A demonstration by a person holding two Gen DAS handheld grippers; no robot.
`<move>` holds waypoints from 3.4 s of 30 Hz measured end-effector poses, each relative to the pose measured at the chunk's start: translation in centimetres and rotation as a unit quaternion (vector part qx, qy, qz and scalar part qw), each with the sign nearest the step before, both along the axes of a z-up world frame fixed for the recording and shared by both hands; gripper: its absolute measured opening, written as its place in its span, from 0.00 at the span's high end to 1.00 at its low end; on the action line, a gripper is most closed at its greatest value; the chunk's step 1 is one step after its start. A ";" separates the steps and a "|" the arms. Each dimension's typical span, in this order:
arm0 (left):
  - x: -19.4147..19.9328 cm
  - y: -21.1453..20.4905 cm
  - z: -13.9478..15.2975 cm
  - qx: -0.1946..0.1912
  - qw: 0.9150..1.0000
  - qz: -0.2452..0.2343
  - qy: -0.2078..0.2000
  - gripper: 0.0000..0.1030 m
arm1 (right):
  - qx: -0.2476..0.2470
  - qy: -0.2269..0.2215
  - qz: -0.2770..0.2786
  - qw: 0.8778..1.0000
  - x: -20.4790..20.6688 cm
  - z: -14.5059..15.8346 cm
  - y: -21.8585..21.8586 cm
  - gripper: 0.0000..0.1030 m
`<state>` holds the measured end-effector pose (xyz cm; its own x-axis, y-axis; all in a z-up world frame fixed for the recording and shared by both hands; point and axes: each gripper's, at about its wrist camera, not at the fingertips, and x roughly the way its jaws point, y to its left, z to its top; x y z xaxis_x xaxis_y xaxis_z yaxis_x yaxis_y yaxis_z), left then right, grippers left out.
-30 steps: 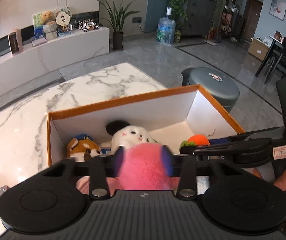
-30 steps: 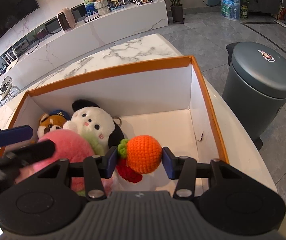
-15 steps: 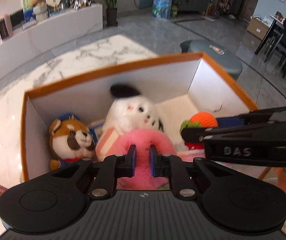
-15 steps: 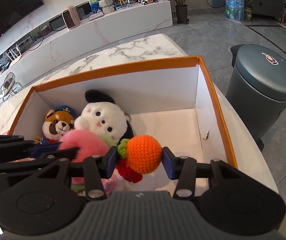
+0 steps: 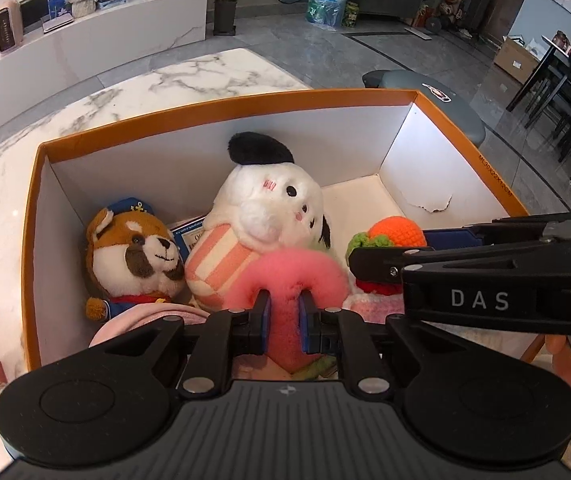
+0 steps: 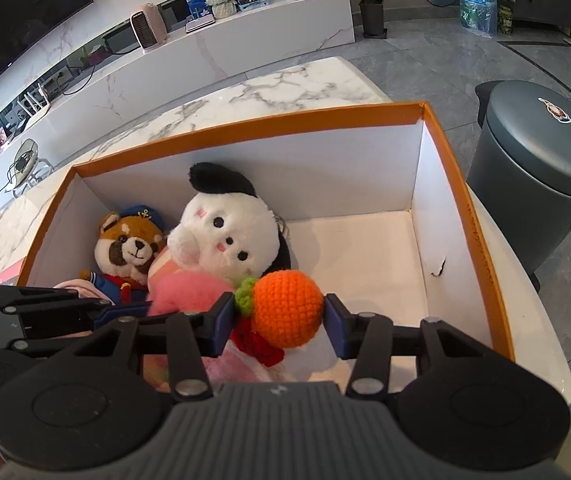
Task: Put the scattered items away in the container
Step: 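Lower the pompom and orange fruit into the box and open both tools, then withdraw both tools from the box toward the pink card holder and photo card box, then grasp the pink card holder with the left tool while the right tool grasps the photo card box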
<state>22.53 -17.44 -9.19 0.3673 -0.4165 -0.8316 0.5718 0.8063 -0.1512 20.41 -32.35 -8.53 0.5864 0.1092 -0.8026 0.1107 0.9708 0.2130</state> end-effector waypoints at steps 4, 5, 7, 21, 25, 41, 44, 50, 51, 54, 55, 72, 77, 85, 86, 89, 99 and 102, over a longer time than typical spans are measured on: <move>-0.5 0.2 0.3 0.002 1.000 0.004 -0.013 0.85 | -0.005 0.002 -0.003 1.000 0.0 -0.1 0.0 0.50; -0.6 0.3 0.4 0.003 1.000 0.006 -0.016 0.84 | -0.007 0.003 -0.005 1.000 -0.1 -0.1 -0.1 0.50; -0.8 0.4 0.6 0.006 1.000 0.010 -0.022 0.82 | -0.007 0.005 -0.010 1.000 -0.2 -0.1 -0.3 0.49; -2.2 1.6 2.3 -0.011 0.999 0.021 -0.033 0.69 | -0.012 -0.004 -0.015 1.000 -1.3 0.5 0.1 0.42; -3.2 2.3 3.1 -0.007 0.998 0.032 -0.048 0.57 | -0.015 -0.011 -0.016 1.000 -2.1 1.3 0.4 0.41; -7.7 8.8 7.2 -0.020 0.990 0.105 -0.088 0.54 | -0.028 -0.055 0.013 0.998 -6.7 5.3 5.2 0.40; -8.5 10.8 7.5 -0.023 0.987 0.129 -0.090 0.54 | -0.031 -0.064 0.028 0.997 -7.4 6.0 6.9 0.40; -10.2 14.9 8.2 -0.038 0.980 0.171 -0.100 0.54 | -0.046 -0.083 0.068 0.993 -8.8 7.6 11.1 0.40; -10.5 15.8 8.4 -0.041 0.978 0.177 -0.103 0.54 | -0.049 -0.086 0.075 0.992 -9.0 7.8 11.9 0.40; -11.6 18.0 8.7 -0.052 0.973 0.198 -0.107 0.54 | -0.056 -0.093 0.095 0.989 -9.6 8.2 14.3 0.40; -11.9 18.7 8.6 -0.058 0.972 0.205 -0.103 0.54 | -0.058 -0.095 0.103 0.988 -9.8 8.3 15.2 0.40; -13.9 27.7 6.1 -0.048 0.952 0.287 -0.097 0.54 | -0.068 -0.068 0.197 0.976 -9.4 5.6 26.2 0.40; -12.5 28.8 4.9 -0.035 0.954 0.286 -0.087 0.54 | -0.075 -0.060 0.202 0.975 -7.9 4.5 27.5 0.40; -9.6 30.4 3.5 -0.022 0.960 0.267 -0.078 0.53 | -0.077 -0.036 0.218 0.972 -4.2 2.5 29.8 0.40; -9.1 30.5 3.3 -0.017 0.962 0.262 -0.077 0.53 | -0.077 -0.034 0.220 0.972 -3.7 2.2 30.0 0.40; -7.9 31.1 2.9 0.001 0.964 0.254 -0.077 0.48 | -0.077 -0.027 0.232 0.969 -2.2 1.7 30.8 0.40; -2.8 33.3 2.0 0.033 0.968 0.237 -0.076 0.40 | -0.103 -0.026 0.250 0.962 3.7 1.3 32.3 0.37; -1.4 33.6 1.3 0.040 0.971 0.225 -0.072 0.40 | -0.120 -0.031 0.265 0.956 5.1 1.0 33.0 0.28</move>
